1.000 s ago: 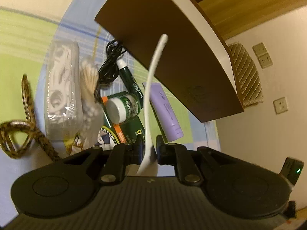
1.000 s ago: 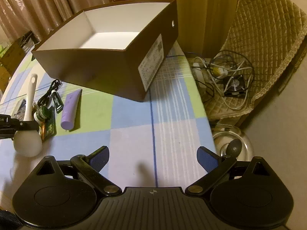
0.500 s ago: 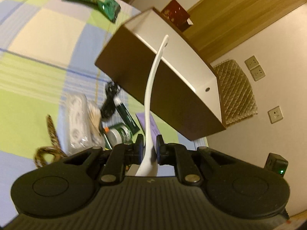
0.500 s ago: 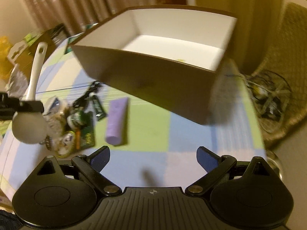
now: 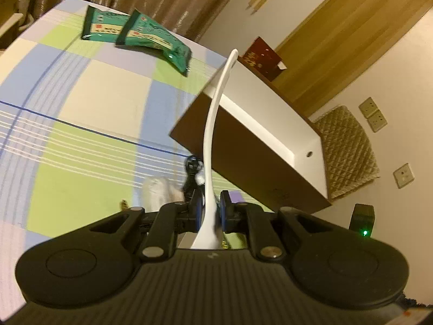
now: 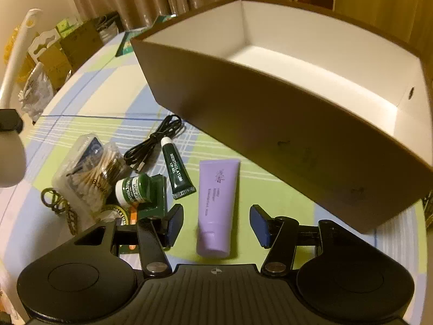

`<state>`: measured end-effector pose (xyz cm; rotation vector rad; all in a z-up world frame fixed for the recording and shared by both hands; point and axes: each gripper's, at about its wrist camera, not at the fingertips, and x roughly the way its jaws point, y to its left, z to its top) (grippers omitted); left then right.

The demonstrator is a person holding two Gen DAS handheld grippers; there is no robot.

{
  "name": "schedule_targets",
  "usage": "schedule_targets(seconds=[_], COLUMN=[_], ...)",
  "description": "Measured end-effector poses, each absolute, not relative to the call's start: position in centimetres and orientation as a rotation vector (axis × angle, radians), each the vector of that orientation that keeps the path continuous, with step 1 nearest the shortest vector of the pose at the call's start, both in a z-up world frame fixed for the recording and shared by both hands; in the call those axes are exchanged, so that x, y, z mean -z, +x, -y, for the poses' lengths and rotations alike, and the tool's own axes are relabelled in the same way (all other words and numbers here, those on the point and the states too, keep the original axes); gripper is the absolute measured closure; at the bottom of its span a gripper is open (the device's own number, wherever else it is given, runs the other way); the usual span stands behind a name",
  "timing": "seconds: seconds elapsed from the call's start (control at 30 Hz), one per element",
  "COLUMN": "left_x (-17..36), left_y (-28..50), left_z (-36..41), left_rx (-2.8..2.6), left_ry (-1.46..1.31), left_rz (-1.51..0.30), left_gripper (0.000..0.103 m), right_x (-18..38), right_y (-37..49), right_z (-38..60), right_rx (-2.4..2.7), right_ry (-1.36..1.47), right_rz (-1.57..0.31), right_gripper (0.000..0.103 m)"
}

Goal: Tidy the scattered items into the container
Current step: 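Lift the ladle and purple tube with both grippers and carry them over the box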

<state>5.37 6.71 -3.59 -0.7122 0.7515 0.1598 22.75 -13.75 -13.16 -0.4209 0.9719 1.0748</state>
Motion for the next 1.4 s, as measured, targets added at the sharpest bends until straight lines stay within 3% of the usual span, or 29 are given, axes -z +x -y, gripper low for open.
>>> schedule_targets(seconds=[0.17, 0.3, 0.43, 1.4], left_x=[3.5, 3.3, 3.4, 4.2], left_y=[4.5, 4.3, 4.2, 3.3], left_z=[-7.9, -8.3, -8.2, -6.4], left_rx=[-0.196, -0.206, -0.204, -0.169], left_ry=[-0.712, -0.703, -0.698, -0.676], left_rz=[-0.74, -0.737, -0.747, -0.789], left_gripper=[0.094, 0.094, 0.093, 0.094], right_x=[14.2, 15.3, 15.7, 15.3], right_y=[22.7, 22.5, 22.2, 20.4], right_z=[12.5, 11.6, 11.1, 13.6], right_rx=[-1.066, -1.064, -1.056, -1.06], right_ry=[-0.467, -0.513, -0.555, -0.584], right_rz=[-0.961, -0.953, -0.914, -0.929], right_gripper=[0.053, 0.066, 0.071, 0.072])
